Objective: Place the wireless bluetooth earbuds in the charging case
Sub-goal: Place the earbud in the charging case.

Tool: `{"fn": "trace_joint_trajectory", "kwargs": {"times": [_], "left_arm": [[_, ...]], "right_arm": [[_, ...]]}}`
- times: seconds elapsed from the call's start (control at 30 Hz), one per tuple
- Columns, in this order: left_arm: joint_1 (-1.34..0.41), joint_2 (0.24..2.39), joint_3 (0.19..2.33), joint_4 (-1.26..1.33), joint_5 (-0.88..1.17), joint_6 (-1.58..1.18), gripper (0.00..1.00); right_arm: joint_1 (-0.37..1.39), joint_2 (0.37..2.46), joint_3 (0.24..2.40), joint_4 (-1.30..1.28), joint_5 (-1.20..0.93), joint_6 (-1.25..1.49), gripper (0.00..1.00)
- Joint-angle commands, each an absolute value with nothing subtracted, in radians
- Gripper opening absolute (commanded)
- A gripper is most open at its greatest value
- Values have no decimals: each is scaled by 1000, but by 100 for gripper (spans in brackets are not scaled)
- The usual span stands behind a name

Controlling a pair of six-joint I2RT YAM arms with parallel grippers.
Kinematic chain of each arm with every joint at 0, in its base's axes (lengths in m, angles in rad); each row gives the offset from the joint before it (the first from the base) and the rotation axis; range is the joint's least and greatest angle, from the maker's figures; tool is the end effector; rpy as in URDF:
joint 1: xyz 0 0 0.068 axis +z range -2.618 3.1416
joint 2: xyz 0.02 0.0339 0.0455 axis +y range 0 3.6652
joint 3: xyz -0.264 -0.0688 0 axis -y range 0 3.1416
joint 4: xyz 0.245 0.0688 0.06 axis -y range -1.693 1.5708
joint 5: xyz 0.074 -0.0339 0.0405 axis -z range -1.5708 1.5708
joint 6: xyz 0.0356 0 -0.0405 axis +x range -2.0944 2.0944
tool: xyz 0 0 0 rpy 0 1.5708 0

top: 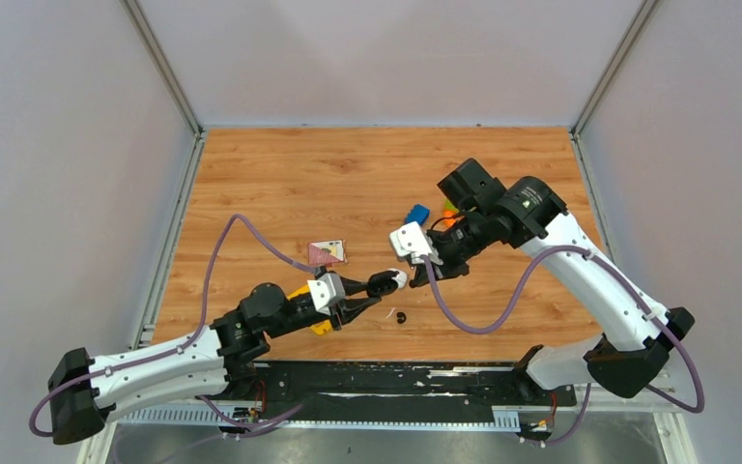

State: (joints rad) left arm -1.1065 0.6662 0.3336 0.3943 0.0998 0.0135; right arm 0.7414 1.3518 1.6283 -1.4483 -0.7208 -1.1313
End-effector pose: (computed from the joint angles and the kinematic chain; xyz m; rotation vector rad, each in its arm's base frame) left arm 0.0742 -0.1561 0.2601 0.9123 1.2968 -0.9428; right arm 0.1472 0.1666 0.4030 -2.1253 1.3277 0.8259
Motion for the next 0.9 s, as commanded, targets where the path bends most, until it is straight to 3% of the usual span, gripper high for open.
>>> {"fn": "trace_joint_trajectory", "kwargs": {"times": [0.0, 0.37, 0.87], "left_arm": [[-1112, 680, 340, 468, 171, 48, 0], [-1112, 717, 325, 574, 205, 4, 0], [-1111, 742, 322, 618, 235, -34, 0]], "right_arm": [[799, 1385, 1701, -1487, -727, -1091, 11], [923, 1448, 1733, -1456, -612, -1050, 10], [931, 1455, 1725, -1419, -540, -1039, 8]]}}
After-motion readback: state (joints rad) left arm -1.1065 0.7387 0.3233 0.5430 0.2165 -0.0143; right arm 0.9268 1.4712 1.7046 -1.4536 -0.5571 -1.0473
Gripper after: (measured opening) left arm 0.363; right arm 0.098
